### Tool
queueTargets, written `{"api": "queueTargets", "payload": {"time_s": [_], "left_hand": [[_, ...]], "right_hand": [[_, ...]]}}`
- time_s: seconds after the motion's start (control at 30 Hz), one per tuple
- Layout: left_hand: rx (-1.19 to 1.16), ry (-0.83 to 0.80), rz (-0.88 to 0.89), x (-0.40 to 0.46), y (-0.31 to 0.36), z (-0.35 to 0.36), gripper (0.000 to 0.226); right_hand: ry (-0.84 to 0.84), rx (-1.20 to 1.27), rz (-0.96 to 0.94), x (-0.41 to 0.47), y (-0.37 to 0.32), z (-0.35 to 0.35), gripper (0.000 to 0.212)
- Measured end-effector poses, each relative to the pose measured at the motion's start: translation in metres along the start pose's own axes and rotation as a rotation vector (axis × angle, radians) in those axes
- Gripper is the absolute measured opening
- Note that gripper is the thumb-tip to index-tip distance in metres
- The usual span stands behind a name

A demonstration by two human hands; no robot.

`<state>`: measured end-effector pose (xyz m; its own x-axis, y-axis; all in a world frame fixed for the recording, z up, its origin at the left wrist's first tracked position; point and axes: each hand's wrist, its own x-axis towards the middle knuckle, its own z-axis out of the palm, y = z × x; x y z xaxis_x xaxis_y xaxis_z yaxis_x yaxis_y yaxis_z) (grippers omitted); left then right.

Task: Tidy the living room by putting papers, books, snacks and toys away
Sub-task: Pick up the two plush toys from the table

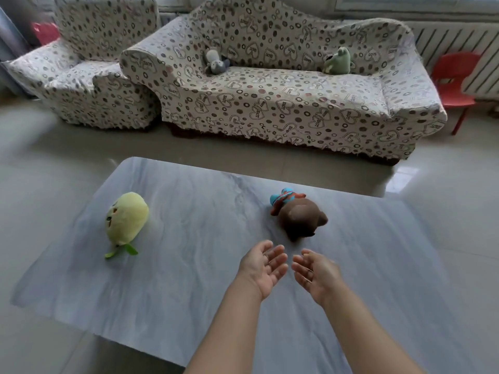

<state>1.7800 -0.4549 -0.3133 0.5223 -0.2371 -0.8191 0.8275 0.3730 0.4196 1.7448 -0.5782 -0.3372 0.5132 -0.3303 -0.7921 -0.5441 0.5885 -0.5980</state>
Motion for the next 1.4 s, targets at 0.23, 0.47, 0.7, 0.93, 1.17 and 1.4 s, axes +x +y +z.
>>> {"api": "queueTargets", "payload": {"time_s": [0.23,0.47,0.7,0.93,1.17,1.4], "left_hand": [[0.025,0.061,-0.108,0.104,0.019,0.01,0.031],[0.056,0.098,-0.163,0.181,0.035,-0.014,0.019],[0.013,0.122,-0.199,0.224,0.059,-0.05,0.015],[-0.145,0.258,-0.162,0.228,0.102,-0.129,0.018],[-0.318,0.471,-0.038,0.225,0.148,-0.227,0.02],[-0.424,0.905,0.108,0.226,0.183,-0.323,0.062]], "right_hand": [[0.1,-0.101,0.083,0.107,-0.003,0.029,0.018],[0.224,-0.045,0.227,0.189,0.009,0.051,0.034],[0.328,-0.044,0.286,0.243,0.015,0.067,0.024],[0.259,-0.105,0.21,0.24,0.046,0.139,0.012],[0.145,-0.016,0.273,0.202,0.107,0.253,0.011],[0.078,-0.008,0.322,0.175,0.153,0.336,0.015]]}}
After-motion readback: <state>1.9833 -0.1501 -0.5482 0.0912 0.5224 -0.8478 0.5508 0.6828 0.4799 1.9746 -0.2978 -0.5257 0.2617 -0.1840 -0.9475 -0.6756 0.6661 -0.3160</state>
